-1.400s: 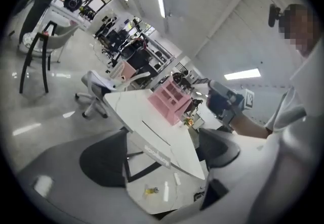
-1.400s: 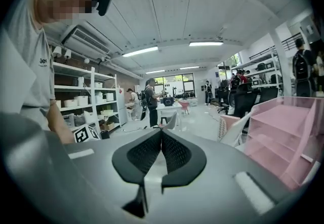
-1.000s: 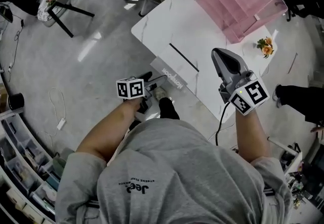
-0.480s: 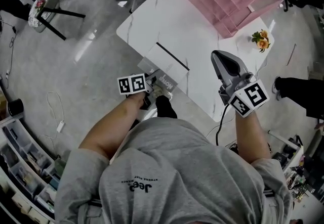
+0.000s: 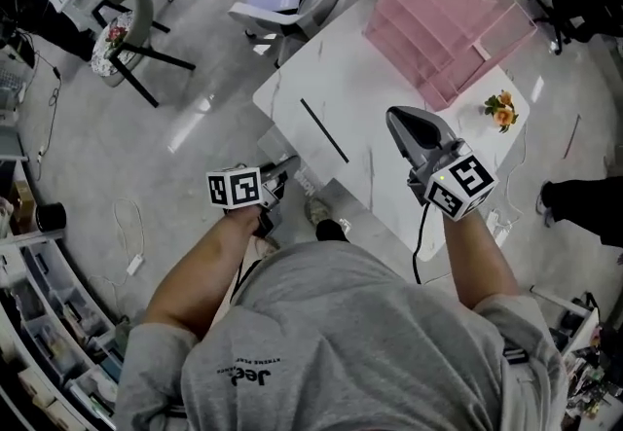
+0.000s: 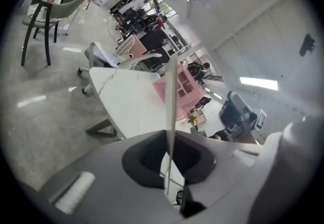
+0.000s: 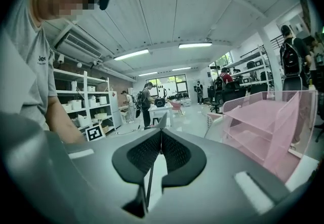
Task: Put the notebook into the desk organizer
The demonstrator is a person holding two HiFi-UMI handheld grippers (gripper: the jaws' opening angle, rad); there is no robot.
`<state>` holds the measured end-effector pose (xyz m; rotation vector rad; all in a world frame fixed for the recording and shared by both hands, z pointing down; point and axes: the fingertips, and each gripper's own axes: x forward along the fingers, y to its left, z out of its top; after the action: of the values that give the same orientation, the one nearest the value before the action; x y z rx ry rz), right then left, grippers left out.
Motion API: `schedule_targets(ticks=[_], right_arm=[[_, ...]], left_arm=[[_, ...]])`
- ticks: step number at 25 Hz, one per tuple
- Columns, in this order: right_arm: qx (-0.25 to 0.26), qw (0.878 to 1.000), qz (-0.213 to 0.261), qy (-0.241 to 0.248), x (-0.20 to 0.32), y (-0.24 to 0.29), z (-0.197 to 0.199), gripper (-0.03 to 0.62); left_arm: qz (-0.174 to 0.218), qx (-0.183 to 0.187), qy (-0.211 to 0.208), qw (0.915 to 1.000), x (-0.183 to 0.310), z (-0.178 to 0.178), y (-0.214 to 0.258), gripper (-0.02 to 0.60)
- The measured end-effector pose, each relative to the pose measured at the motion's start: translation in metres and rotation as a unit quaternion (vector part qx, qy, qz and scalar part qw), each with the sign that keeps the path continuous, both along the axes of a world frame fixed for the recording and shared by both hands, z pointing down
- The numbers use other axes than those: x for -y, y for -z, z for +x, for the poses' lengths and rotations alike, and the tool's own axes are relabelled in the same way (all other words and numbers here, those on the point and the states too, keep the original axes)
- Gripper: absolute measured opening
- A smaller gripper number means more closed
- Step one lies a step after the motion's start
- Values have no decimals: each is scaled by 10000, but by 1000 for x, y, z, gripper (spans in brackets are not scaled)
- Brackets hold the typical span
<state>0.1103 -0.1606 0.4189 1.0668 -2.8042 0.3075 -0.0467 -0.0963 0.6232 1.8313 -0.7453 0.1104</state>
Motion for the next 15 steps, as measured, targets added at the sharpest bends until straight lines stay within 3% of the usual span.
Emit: schedule_targets(ticks=[4,8,12,15], right_arm=[[62,9998,180,-50,7,23,-33,3],[220,9990,255,-299,-1,50,-56,3],[249,9974,397,-545,-14,71,-69,3],[289,9952,496,-790,-14,77,-57,3]], left_arm=[[473,-197,-188,9985,12,-37,62,67],[967,40,-700,9928,16,-70,113,67],[1249,181,-1213,9846,27,-87,159,67],[1384,269,-1519,9783,43,-80,184,67]])
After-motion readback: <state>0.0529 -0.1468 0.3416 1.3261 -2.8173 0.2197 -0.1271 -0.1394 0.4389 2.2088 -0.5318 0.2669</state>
